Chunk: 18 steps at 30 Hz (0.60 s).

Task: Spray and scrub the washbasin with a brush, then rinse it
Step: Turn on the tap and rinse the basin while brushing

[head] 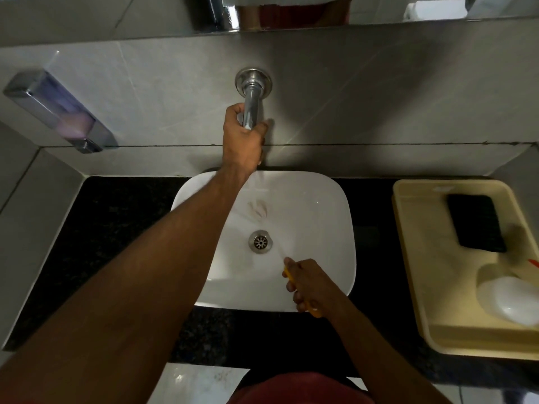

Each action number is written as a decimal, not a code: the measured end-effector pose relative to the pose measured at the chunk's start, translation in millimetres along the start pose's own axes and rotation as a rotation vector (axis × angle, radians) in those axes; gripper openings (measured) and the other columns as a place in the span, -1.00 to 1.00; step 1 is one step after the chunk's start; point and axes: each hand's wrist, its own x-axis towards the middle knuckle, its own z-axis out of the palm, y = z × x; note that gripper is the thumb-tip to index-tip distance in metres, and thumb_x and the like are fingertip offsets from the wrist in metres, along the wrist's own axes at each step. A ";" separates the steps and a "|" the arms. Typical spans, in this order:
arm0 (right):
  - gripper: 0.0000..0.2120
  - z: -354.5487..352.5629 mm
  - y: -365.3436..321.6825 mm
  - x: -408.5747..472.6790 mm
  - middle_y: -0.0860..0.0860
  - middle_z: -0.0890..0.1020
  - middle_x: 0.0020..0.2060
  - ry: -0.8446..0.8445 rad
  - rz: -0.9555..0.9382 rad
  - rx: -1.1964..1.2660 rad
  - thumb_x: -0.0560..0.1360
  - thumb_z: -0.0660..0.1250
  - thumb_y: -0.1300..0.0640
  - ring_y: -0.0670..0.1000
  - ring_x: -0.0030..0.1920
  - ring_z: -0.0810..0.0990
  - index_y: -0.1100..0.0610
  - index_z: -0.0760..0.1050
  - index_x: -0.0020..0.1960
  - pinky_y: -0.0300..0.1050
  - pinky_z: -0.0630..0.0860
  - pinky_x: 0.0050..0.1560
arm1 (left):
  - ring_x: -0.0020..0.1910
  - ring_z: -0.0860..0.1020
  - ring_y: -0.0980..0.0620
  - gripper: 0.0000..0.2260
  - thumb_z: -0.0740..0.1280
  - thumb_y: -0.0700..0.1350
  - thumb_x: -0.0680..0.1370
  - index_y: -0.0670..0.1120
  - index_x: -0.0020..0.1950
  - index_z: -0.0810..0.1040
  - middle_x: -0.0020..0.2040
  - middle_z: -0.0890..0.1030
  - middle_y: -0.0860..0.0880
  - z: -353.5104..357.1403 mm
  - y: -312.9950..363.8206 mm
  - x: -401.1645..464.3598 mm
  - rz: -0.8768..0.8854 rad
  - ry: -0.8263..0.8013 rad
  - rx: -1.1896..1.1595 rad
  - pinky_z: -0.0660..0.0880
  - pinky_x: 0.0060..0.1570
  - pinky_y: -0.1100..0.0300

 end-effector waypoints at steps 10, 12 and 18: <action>-0.57 8.7 2.8 -2.3 0.01 0.49 -0.45 -0.071 0.036 0.084 0.56 0.18 -0.20 -0.08 -0.59 0.33 0.18 0.51 -0.04 -0.27 0.31 -0.54 | -0.22 0.52 -0.02 -0.59 0.40 -0.17 0.55 -0.01 0.35 0.34 0.11 0.56 -0.24 -1.2 -2.6 2.4 0.012 -0.002 -0.011 0.52 -0.33 0.17; -0.56 7.1 7.9 -6.6 0.01 0.49 -0.45 -0.077 0.030 0.094 0.55 0.19 -0.22 -0.08 -0.59 0.33 0.18 0.51 -0.04 -0.27 0.32 -0.54 | -0.17 0.52 -0.04 -0.59 0.39 -0.17 0.55 0.00 0.34 0.34 0.12 0.56 -0.24 -0.6 -4.0 3.1 0.016 -0.009 -0.018 0.54 -0.25 0.12; -0.55 5.9 19.3 -20.4 0.02 0.48 -0.43 -0.076 -0.008 0.090 0.56 0.18 -0.23 -0.08 -0.58 0.33 0.18 0.50 -0.01 -0.27 0.30 -0.54 | -0.26 0.52 0.03 -0.58 0.38 -0.17 0.55 0.02 0.36 0.35 0.05 0.56 -0.17 -1.2 -1.9 0.7 0.011 -0.015 -0.026 0.47 -0.40 0.23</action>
